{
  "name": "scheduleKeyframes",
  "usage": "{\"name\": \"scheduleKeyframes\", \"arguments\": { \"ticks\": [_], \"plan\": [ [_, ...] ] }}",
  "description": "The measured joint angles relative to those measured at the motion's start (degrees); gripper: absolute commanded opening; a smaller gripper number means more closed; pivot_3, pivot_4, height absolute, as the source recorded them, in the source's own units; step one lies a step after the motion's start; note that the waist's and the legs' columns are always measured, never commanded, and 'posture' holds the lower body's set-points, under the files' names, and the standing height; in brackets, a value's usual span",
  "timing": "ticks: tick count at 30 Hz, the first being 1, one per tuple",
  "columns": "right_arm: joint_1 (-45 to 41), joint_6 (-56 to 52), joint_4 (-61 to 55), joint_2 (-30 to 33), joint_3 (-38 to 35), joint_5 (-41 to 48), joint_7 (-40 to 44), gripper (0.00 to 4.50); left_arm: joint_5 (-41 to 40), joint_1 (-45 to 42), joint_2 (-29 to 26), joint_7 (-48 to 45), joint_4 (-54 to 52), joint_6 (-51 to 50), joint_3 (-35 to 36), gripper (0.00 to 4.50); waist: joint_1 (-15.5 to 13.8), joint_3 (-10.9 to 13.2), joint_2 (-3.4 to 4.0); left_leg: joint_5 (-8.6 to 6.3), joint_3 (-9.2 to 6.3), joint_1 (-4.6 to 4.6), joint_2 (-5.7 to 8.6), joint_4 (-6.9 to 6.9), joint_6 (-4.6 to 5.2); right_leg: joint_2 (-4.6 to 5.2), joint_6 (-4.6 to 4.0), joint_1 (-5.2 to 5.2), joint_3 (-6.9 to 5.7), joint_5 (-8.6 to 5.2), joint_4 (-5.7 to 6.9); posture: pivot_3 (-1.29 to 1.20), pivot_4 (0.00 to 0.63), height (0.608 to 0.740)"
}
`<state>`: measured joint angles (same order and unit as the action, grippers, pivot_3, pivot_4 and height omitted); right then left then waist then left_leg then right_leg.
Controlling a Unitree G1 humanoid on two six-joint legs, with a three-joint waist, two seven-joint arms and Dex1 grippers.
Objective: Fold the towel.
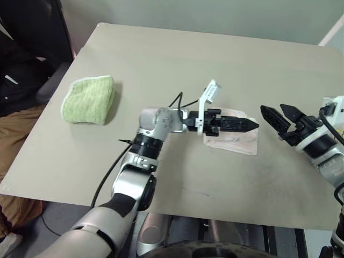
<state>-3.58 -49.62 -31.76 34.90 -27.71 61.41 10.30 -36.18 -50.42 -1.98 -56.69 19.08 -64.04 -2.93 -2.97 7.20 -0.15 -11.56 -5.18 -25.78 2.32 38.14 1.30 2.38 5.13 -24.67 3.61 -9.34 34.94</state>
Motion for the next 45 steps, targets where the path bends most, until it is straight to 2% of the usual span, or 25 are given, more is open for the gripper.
{"name": "scheduleKeyframes", "arguments": {
  "ticks": [1, 6, 9, 13, 14, 17, 20, 24, 29, 38, 45],
  "plan": [
    [-0.21, 0.02, 0.03, 0.0, 0.46, -0.19, 0.0, 4.5, 0.15, 0.19, -0.9, 0.32, -0.7, 0.71, 0.2, 4.48, -0.05, 0.0, 0.0, 0.01, -0.01, 0.0, 0.0, 0.01, 0.03, 0.0, -0.02, 0.01, 0.0, 0.02, 0.0, 0.0, 0.15, 0.74],
    [-3.55, 0.91, 2.93, -0.24, 4.83, -4.68, -0.03, 2.94, 6.59, 1.04, -5.36, 1.35, 0.77, 17.16, 0.06, 4.5, 0.02, -0.01, 0.03, 0.0, -0.02, 0.08, 0.0, 0.02, 0.29, 0.0, -0.14, 0.02, 0.0, 0.27, -0.01, 0.0, 0.15, 0.74],
    [-5.21, 1.65, 4.93, -0.59, 7.38, -7.26, 0.08, 1.84, 10.57, 0.73, -7.28, 1.91, 5.2, 25.99, 0.03, 3.88, 0.08, 0.0, 0.04, -0.01, -0.03, 0.16, -0.01, 0.0, 0.29, 0.0, -0.19, 0.05, 0.0, 0.28, 0.01, 0.0, 0.15, 0.74],
    [-9.5, 2.44, 8.17, -2.46, 11.8, -11.14, 0.37, 0.43, 15.87, -0.41, -8.2, 2.36, 14.0, 37.13, -0.29, 2.49, 0.16, 0.01, 0.08, -0.01, -0.04, -0.02, 0.0, 0.0, 0.28, 0.01, -0.35, -0.09, -0.05, 0.39, -0.01, 0.0, 0.15, 0.74],
    [-9.75, 2.55, 8.47, -2.59, 12.34, -11.59, 0.52, 0.06, 16.39, -0.54, -8.14, 2.26, 15.09, 38.3, -0.34, 2.13, 0.1, 0.01, 0.08, 0.0, -0.06, -0.14, 0.0, 0.01, 0.3, 0.01, -0.77, -0.16, -0.06, 0.63, -0.01, 0.0, 0.15, 0.74],
    [-13.57, 4.09, 13.29, -3.48, 15.54, -15.23, 2.03, 0.0, 18.61, -0.96, -7.49, 1.87, 19.5, 44.18, -0.62, 1.1, 0.24, 0.01, 0.09, -0.06, -0.04, -0.18, 0.02, 0.03, 0.22, 0.04, -0.89, -0.27, -0.07, 0.73, -0.07, 0.0, 0.15, 0.74],
    [-17.25, 6.14, 18.75, -5.2, 19.37, -19.51, 4.3, 0.0, 20.38, -1.08, -4.56, 0.31, 23.56, 51.19, -1.45, 0.08, 0.08, 0.02, 0.11, -0.02, -0.07, -0.26, 0.01, 0.03, 0.27, 0.07, -0.85, -0.26, -0.16, 0.71, -0.07, 0.0, 0.15, 0.74],
    [-17.94, 8.08, 22.36, -6.95, 23.76, -23.52, 7.88, 0.0, 21.32, -2.35, -1.0, -1.9, 28.91, 58.0, -1.7, 0.03, -0.02, 0.04, 0.14, -0.05, -0.06, -0.29, 0.0, 0.01, 0.22, 0.08, -0.89, -0.29, -0.18, 0.71, -0.05, 0.0, 0.15, 0.74],
    [-15.41, 9.37, 23.97, -7.1, 24.24, -26.43, 9.66, 0.0, 24.42, -3.09, 0.34, -2.01, 33.66, 64.34, -2.56, 0.03, 0.03, 0.05, 0.15, -0.08, -0.05, -0.26, -0.01, 0.01, 0.17, 0.09, -0.93, -0.28, -0.2, 0.68, -0.04, 0.0, 0.15, 0.74],
    [-10.08, 8.96, 17.11, -7.22, 17.48, -24.47, 10.04, 0.0, 26.61, -1.86, 0.57, -8.07, 35.15, 68.9, -3.85, 0.03, 0.16, 0.06, 0.18, -0.1, -0.04, -0.2, -0.02, 0.02, 0.22, 0.06, -1.0, -0.27, -0.19, 0.69, -0.01, 0.0, 0.15, 0.74],
    [-10.15, 7.9, 15.21, -7.39, 16.72, -24.05, 9.96, 0.0, 26.44, -1.41, 1.04, -10.21, 34.63, 71.79, -3.53, 0.03, 0.19, 0.06, 0.18, -0.08, -0.04, -0.2, -0.01, 0.02, 0.24, 0.07, -0.98, -0.26, -0.19, 0.69, -0.01, 0.0, 0.15, 0.74]
  ]
}}
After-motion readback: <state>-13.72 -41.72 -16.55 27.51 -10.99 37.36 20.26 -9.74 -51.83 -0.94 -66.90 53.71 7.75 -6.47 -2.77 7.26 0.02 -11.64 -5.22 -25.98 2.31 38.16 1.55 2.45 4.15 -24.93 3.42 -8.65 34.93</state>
